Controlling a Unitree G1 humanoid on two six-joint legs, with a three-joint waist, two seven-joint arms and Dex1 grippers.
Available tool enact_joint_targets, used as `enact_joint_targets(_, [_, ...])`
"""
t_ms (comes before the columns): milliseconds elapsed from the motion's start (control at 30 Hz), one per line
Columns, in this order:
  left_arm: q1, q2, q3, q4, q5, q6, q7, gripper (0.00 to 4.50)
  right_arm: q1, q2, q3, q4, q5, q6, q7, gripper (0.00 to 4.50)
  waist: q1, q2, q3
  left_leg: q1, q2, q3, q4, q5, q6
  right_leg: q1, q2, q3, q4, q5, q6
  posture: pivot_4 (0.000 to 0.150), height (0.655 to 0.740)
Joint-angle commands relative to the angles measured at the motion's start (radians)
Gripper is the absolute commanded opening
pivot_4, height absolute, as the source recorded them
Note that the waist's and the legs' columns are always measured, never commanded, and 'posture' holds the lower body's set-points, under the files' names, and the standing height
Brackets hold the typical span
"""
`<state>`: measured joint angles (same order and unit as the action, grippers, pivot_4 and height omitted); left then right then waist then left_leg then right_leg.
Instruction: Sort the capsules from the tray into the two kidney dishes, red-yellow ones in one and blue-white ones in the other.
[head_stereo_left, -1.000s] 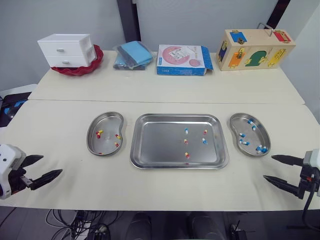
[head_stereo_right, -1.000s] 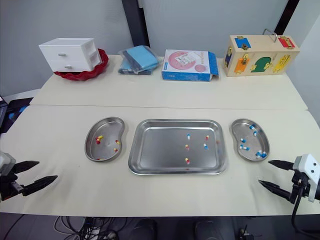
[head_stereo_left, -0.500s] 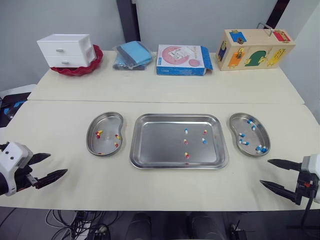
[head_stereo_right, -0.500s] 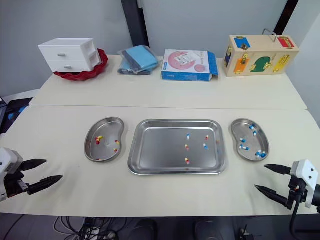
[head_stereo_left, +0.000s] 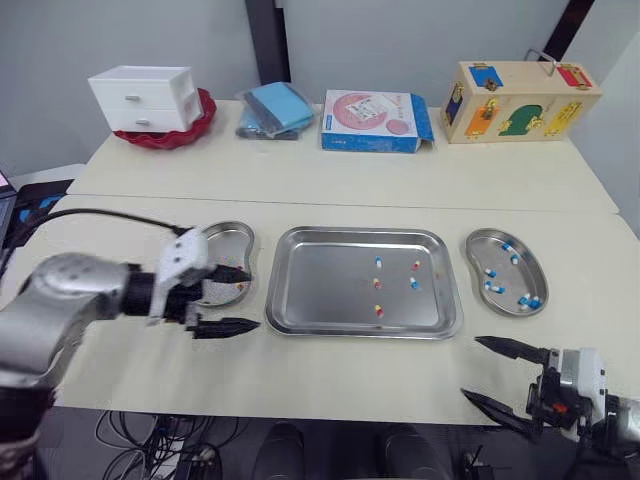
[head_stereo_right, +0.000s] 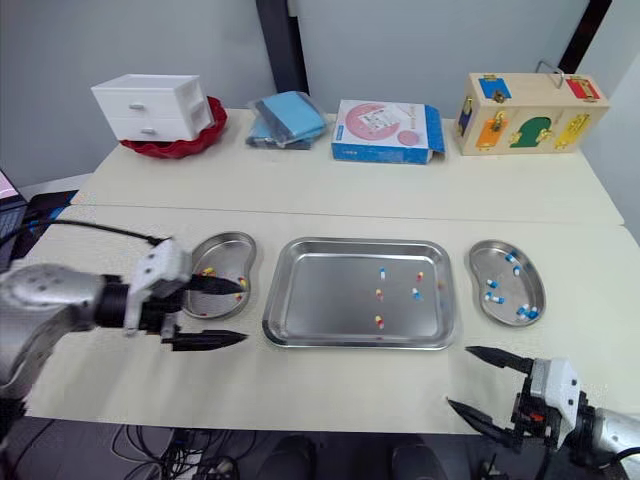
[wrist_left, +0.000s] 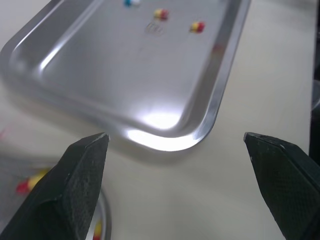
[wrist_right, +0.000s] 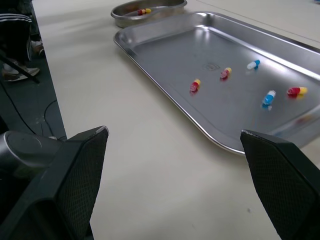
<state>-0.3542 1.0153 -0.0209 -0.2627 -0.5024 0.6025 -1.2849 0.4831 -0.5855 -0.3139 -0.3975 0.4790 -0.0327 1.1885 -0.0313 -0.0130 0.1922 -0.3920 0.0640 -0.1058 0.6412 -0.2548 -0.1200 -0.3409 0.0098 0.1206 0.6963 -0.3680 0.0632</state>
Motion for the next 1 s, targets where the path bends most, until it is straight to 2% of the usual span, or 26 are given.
enact_joint_targets(33, [-0.122,-0.089,-0.154,0.019,0.047,0.015,-0.020,4.50,0.010,0.018,0.023,-0.022,-0.014,-0.055,-0.023,4.42,0.000,0.000,0.000,0.000,0.000,0.000,0.000,0.000,0.000,0.000,0.000,0.000,0.000,0.000,0.000,0.150,0.7400])
enact_joint_targets(167, [-0.258,-0.252,-0.276,0.107,0.092,0.040,0.009,4.50,0.022,0.038,0.055,-0.041,-0.027,-0.085,-0.057,4.42,-0.001,0.000,0.000,0.000,0.000,-0.001,0.002,0.000,0.000,0.000,0.000,0.000,0.000,0.000,0.000,0.150,0.7400])
enact_joint_targets(333, [-0.349,-0.373,-0.382,0.246,0.230,-0.056,0.046,4.50,0.029,0.062,0.075,-0.048,-0.032,-0.116,-0.105,4.42,-0.003,0.000,0.000,0.000,0.000,-0.001,0.003,0.000,0.000,0.001,0.001,0.000,0.001,0.000,0.000,0.150,0.7400])
enact_joint_targets(533, [-0.379,-0.459,-0.421,0.313,0.314,-0.106,0.085,4.50,0.045,0.064,0.089,-0.059,-0.038,-0.122,-0.154,4.42,0.000,0.000,0.000,-0.001,0.000,-0.002,0.003,0.000,0.000,0.001,0.001,-0.001,0.001,0.000,0.000,0.150,0.7400])
enact_joint_targets(700, [-0.386,-0.494,-0.443,0.367,0.355,-0.177,0.055,4.50,0.057,0.064,0.103,-0.059,-0.044,-0.134,-0.185,4.42,0.000,0.000,0.000,0.000,0.000,-0.002,0.003,0.000,0.000,0.001,0.001,-0.001,0.001,0.000,0.000,0.150,0.7400])
enact_joint_targets(800, [-0.401,-0.518,-0.453,0.395,0.370,-0.200,0.045,3.93,0.060,0.062,0.109,-0.059,-0.047,-0.137,-0.197,4.50,0.000,0.000,0.000,0.000,-0.001,-0.002,0.004,0.000,0.000,0.002,0.000,-0.001,0.001,0.000,0.000,0.150,0.7400])
enact_joint_targets(867, [-0.410,-0.538,-0.457,0.419,0.385,-0.220,0.041,3.33,0.061,0.064,0.114,-0.061,-0.050,-0.139,-0.205,4.50,0.000,0.000,0.000,0.000,-0.001,-0.002,0.004,0.000,0.000,0.002,0.000,-0.001,0.001,0.000,0.000,0.150,0.7400])
enact_joint_targets(1000, [-0.430,-0.574,-0.464,0.469,0.407,-0.260,0.028,3.33,0.065,0.064,0.117,-0.062,-0.052,-0.145,-0.221,4.50,0.000,0.000,0.000,0.000,-0.001,-0.002,0.004,0.000,0.000,0.002,0.000,-0.001,0.001,0.000,0.000,0.150,0.7400])
